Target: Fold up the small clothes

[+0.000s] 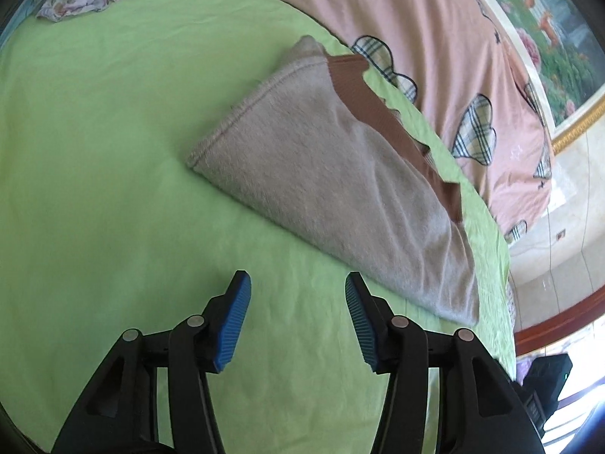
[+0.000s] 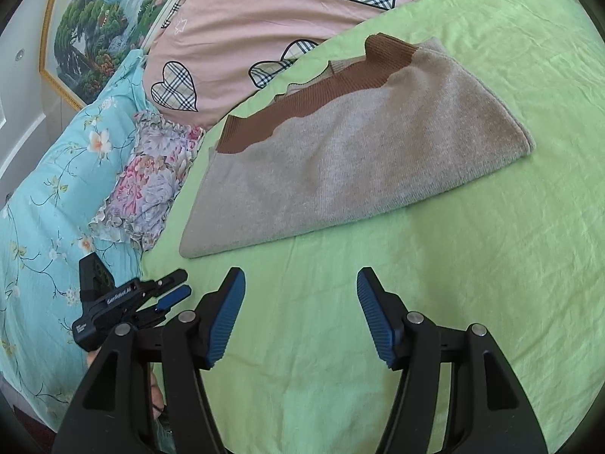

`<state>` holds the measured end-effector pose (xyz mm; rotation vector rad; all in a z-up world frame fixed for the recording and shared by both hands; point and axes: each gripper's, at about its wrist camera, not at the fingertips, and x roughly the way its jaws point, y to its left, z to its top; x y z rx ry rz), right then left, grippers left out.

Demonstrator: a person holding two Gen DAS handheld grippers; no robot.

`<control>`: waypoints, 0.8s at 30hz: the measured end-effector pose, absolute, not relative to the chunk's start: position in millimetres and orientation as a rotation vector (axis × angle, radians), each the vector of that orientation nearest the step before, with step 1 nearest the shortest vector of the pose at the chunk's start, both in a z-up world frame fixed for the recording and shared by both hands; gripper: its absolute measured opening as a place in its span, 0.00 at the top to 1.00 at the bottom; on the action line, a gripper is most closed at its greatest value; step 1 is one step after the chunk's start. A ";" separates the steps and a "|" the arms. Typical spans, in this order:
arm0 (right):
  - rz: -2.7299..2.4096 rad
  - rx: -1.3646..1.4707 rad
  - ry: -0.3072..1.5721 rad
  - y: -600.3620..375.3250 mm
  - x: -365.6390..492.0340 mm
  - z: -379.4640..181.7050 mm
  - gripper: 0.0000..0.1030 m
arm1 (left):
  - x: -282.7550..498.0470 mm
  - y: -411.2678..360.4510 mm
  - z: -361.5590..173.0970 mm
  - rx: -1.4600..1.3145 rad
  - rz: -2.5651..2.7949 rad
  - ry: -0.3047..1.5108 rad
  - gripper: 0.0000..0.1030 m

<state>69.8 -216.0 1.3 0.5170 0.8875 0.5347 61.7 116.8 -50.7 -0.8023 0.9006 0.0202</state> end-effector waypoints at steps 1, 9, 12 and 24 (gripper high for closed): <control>0.534 0.514 0.889 -215.8 70.2 1.5 0.39 | 69.6 120.7 -53.9 -0.812 0.031 0.895 0.47; 0.539 0.528 0.879 -220.4 81.7 6.3 0.37 | 113.4 150.2 -72.4 -0.907 0.127 0.827 0.45; 0.556 0.522 0.883 -217.5 98.3 8.2 0.36 | 128.2 151.2 -70.2 -0.866 0.146 0.812 0.66; 0.644 0.563 1.002 -214.9 243.4 19.8 0.36 | 180.6 38.3 33.1 -0.366 -0.058 0.770 0.93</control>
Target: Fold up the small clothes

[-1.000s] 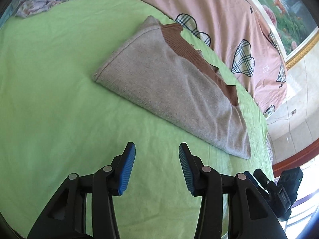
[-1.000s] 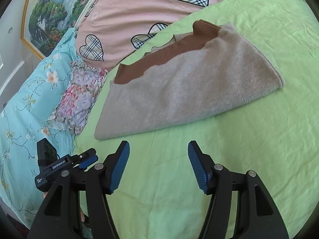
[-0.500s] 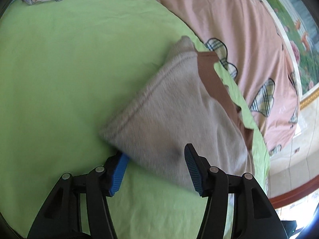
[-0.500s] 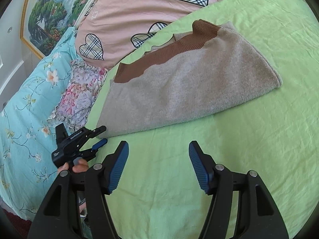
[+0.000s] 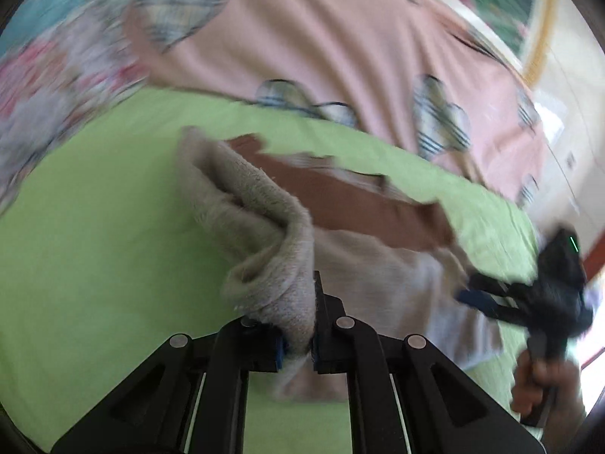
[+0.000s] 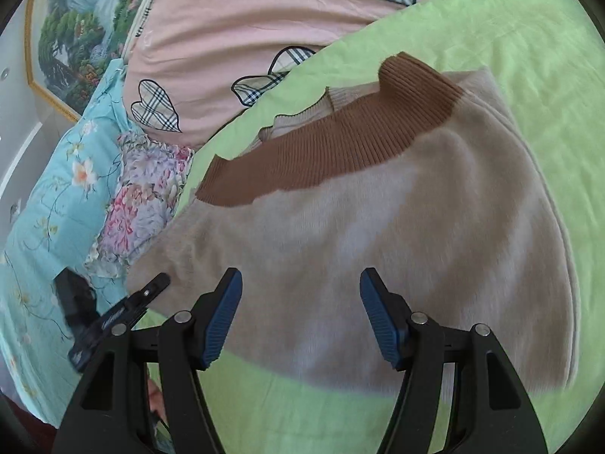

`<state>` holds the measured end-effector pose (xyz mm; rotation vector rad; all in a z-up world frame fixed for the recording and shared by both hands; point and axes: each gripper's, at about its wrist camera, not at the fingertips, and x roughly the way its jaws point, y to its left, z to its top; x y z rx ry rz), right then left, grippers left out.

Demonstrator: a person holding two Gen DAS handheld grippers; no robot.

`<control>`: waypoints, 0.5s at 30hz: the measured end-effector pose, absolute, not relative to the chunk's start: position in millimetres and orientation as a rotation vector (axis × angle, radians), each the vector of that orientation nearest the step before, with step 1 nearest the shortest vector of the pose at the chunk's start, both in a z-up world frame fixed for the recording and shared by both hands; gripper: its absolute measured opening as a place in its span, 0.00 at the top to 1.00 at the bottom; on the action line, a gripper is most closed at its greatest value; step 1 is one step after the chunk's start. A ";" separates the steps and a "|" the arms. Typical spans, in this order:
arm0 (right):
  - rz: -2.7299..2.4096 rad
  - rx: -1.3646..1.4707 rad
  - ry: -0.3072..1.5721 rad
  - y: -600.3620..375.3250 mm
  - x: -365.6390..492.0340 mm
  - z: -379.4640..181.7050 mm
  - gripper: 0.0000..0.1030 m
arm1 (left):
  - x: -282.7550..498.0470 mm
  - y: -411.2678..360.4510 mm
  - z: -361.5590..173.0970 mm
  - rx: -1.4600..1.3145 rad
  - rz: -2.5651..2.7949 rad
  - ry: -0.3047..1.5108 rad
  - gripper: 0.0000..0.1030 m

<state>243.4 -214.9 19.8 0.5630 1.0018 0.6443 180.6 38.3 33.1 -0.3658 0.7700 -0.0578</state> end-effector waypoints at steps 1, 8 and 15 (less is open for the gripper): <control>0.695 0.596 1.020 -212.6 257.1 21.0 0.35 | 189.6 20.5 36.6 -0.337 -0.100 0.787 0.93; 0.962 0.714 1.197 -169.7 340.1 15.9 0.16 | 227.3 -54.8 13.8 -0.215 -0.250 0.927 0.93; 1.007 0.520 1.245 -92.0 388.6 0.5 0.45 | 233.5 -56.4 8.9 -0.185 -0.269 0.933 0.93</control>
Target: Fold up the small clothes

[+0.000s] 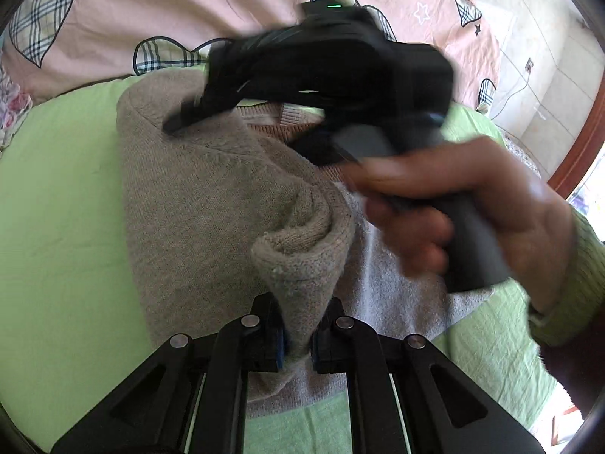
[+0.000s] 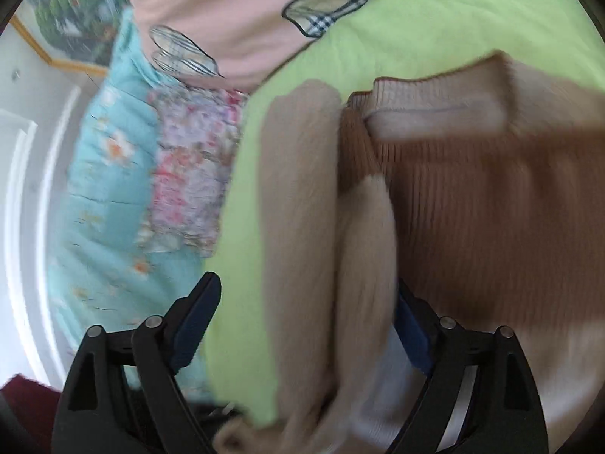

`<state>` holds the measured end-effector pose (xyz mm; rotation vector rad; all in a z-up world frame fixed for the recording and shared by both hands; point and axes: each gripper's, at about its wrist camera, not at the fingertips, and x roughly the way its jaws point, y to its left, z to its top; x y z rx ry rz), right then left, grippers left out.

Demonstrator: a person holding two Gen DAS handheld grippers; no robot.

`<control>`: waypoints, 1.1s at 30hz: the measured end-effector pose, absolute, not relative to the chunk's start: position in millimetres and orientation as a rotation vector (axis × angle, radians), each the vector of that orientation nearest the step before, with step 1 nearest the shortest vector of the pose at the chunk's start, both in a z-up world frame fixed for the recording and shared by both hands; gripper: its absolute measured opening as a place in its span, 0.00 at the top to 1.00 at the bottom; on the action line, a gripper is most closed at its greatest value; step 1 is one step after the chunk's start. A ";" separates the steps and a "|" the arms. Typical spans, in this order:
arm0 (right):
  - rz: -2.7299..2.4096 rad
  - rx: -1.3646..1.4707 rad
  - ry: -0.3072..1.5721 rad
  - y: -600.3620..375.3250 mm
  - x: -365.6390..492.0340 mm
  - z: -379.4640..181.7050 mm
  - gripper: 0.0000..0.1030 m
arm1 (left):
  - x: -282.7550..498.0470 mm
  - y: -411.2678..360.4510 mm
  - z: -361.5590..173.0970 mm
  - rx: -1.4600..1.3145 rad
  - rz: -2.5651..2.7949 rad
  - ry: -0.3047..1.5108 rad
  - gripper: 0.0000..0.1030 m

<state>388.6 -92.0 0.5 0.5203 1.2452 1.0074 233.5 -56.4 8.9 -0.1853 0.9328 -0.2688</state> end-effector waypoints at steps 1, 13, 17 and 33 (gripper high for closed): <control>1.012 0.524 1.250 -85.5 394.0 -2.3 0.74 | 234.0 -56.4 10.3 -0.176 -0.262 0.928 0.93; 0.805 0.403 0.970 -232.0 356.3 68.5 0.83 | 248.9 -155.0 31.2 -0.180 -0.548 0.909 0.93; 0.705 0.456 1.014 -278.8 364.3 31.4 0.84 | 265.4 -191.5 4.5 -0.144 -0.572 0.971 0.93; 0.605 0.456 0.981 -303.4 352.9 -12.9 0.77 | 260.0 -215.2 -19.2 -0.126 -0.593 1.047 0.88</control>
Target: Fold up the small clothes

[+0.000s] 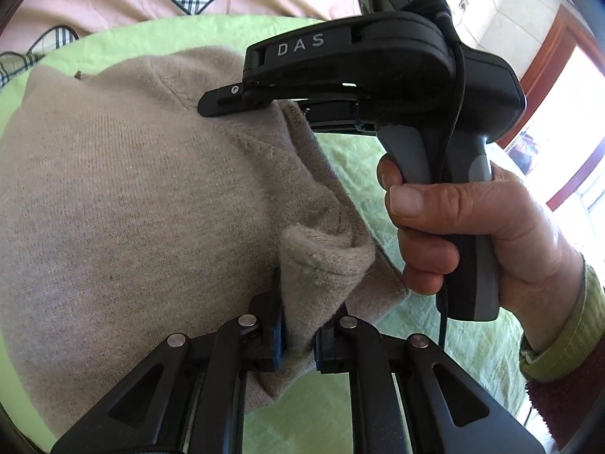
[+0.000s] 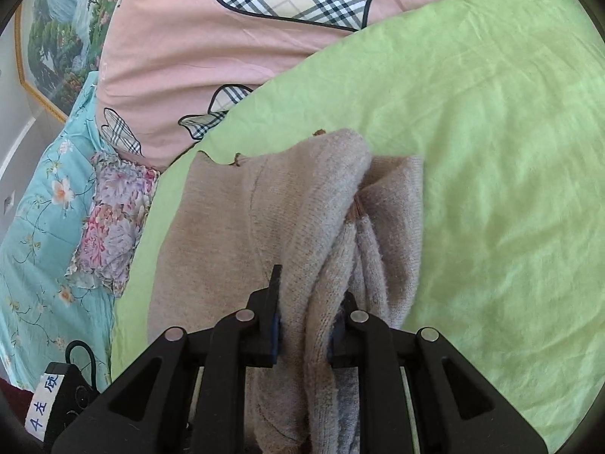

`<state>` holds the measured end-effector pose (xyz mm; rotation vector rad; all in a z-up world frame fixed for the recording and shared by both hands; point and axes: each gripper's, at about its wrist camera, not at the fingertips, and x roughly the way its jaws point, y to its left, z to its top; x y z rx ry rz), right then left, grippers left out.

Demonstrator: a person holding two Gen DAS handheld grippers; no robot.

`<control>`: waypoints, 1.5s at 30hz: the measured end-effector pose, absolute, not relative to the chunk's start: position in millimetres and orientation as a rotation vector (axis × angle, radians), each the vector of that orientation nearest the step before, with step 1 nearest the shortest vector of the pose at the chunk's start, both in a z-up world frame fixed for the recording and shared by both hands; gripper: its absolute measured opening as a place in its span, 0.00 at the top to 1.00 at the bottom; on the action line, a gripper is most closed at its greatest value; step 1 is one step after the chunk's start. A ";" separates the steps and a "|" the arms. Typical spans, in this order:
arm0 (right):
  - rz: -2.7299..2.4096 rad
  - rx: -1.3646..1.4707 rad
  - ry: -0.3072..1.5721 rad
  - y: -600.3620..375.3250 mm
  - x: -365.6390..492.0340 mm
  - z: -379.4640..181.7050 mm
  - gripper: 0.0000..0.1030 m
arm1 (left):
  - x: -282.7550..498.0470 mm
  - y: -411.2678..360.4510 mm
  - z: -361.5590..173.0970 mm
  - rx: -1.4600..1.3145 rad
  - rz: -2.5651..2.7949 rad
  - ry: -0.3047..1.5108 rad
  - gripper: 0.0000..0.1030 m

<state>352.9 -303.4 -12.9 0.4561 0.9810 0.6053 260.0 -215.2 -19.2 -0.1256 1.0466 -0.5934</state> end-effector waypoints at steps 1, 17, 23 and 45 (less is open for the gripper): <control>0.572 0.429 0.974 -304.1 351.1 -11.3 0.69 | 260.2 -212.9 -16.6 -0.130 -0.605 1.059 0.87; 0.526 0.599 1.015 -331.2 311.5 -19.1 0.15 | 272.2 -46.7 22.3 -0.367 -0.323 1.015 0.19; 0.521 0.557 1.020 -315.9 315.6 -21.9 0.15 | 307.6 -32.2 -30.7 -0.566 -0.360 1.106 0.17; 0.804 0.548 0.920 -197.0 209.5 10.9 0.64 | 159.2 54.7 34.0 -0.467 -0.358 0.887 0.58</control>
